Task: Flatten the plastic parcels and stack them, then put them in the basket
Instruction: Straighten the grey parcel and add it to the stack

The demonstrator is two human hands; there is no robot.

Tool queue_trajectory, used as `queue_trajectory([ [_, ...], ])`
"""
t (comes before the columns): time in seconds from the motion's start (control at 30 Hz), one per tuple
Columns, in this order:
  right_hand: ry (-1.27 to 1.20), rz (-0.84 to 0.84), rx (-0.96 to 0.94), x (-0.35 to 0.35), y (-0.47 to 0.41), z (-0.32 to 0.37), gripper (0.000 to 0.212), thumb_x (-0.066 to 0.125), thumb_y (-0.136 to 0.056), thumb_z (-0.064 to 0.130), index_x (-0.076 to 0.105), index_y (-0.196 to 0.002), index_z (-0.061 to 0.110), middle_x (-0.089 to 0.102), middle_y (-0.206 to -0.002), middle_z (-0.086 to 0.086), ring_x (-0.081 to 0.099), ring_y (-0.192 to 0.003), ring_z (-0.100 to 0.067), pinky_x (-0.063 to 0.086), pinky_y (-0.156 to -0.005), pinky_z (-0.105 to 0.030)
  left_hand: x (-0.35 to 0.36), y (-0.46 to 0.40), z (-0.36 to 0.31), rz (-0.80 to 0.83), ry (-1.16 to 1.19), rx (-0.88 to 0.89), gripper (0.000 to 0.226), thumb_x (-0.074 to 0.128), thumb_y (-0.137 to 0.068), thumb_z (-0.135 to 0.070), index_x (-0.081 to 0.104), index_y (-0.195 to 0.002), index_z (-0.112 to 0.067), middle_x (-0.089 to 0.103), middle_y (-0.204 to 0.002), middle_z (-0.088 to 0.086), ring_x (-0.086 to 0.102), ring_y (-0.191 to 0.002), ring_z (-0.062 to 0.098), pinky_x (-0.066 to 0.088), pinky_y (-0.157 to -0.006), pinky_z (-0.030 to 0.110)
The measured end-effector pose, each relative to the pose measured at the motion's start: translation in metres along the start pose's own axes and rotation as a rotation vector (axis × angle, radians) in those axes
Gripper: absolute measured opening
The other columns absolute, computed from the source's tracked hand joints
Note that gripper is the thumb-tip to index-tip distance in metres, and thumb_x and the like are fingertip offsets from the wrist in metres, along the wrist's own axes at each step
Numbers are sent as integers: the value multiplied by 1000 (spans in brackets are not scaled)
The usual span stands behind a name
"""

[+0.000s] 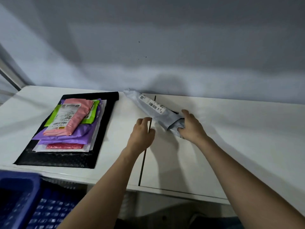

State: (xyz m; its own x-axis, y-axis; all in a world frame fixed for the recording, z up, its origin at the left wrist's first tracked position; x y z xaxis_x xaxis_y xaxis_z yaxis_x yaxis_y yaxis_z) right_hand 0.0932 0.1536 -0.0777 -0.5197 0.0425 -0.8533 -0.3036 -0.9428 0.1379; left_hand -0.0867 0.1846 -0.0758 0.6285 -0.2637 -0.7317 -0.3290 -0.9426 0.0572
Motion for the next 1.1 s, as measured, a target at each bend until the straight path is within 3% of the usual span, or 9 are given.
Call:
queue_trajectory([
  [0.2,-15,-88,-72,-12,1,18,48,54,-82,6,49,-129,9,51,-120,-17,51,-113,-35,44,-92,-38,11,2,7,13,75,-102,63,51,-88,-7,22,-144,-5,31,-143,20,40,-128,35,33,-103,34],
  [0.37,-64,-173,-69,-42,10,11,46,49,-77,-2,58,-119,14,55,-116,-13,54,-109,-32,40,-80,-27,-10,2,-12,-182,-285,97,92,58,-77,0,5,-151,-16,4,-158,9,20,-141,30,30,-108,37],
  [0.5,-123,-166,-120,-61,15,4,42,48,-70,-6,66,-101,17,62,-107,-10,58,-101,-29,45,-79,-28,-9,5,-16,-186,-506,218,98,65,-77,-9,2,-151,-23,1,-160,4,7,-147,24,15,-117,39],
  [0.6,-193,-102,-89,-68,21,-6,41,45,-71,-8,67,-89,20,65,-94,-1,56,-88,-18,39,-63,-20,1,9,-12,-129,-578,251,92,64,-78,-14,7,-151,-25,7,-160,2,7,-147,22,9,-118,43],
  [0.7,-329,-46,-10,-71,25,-21,37,44,-72,-5,68,-80,22,63,-76,8,54,-76,-12,39,-56,-13,6,8,-11,-119,-573,250,82,62,-74,-14,23,-146,-21,37,-148,3,31,-138,23,16,-114,42],
  [0.77,-323,-67,-4,-72,24,-26,40,43,-75,-4,71,-88,21,63,-87,2,54,-89,-16,42,-70,-19,8,7,-12,-127,-545,244,70,60,-72,-13,34,-137,-16,60,-122,4,51,-120,26,26,-106,37],
  [0.83,-178,-152,-33,-76,21,-28,48,42,-76,-5,68,-107,20,55,-108,-9,48,-108,-25,40,-89,-26,10,7,-18,-132,-526,274,52,59,-72,-12,45,-122,-11,65,-104,6,57,-105,30,34,-94,35],
  [0.97,82,-299,-238,-78,24,1,51,51,-71,-1,64,-118,16,52,-120,-12,44,-117,-31,38,-100,-36,9,8,-29,-141,-476,353,40,63,-75,-15,57,-115,-11,51,-130,7,50,-112,32,41,-82,40],
  [1.1,194,-85,-396,-46,30,38,63,64,-78,29,44,-137,22,49,-130,-7,42,-124,-28,34,-103,-38,8,10,-35,-177,-495,366,39,61,-81,-17,59,-120,-13,52,-110,12,50,-98,33,39,-67,38],
])
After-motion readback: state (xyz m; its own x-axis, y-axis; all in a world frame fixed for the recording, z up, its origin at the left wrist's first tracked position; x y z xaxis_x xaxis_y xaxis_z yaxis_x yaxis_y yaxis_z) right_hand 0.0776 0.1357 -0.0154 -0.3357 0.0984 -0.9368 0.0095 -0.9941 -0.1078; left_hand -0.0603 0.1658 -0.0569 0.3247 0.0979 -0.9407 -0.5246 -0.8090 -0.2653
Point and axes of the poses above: each hand's wrist, its own y-axis away from the middle knuckle, its own x-axis out of the palm, z = x × y, the point moved 8 cm from there along -y, towards the middle knuckle
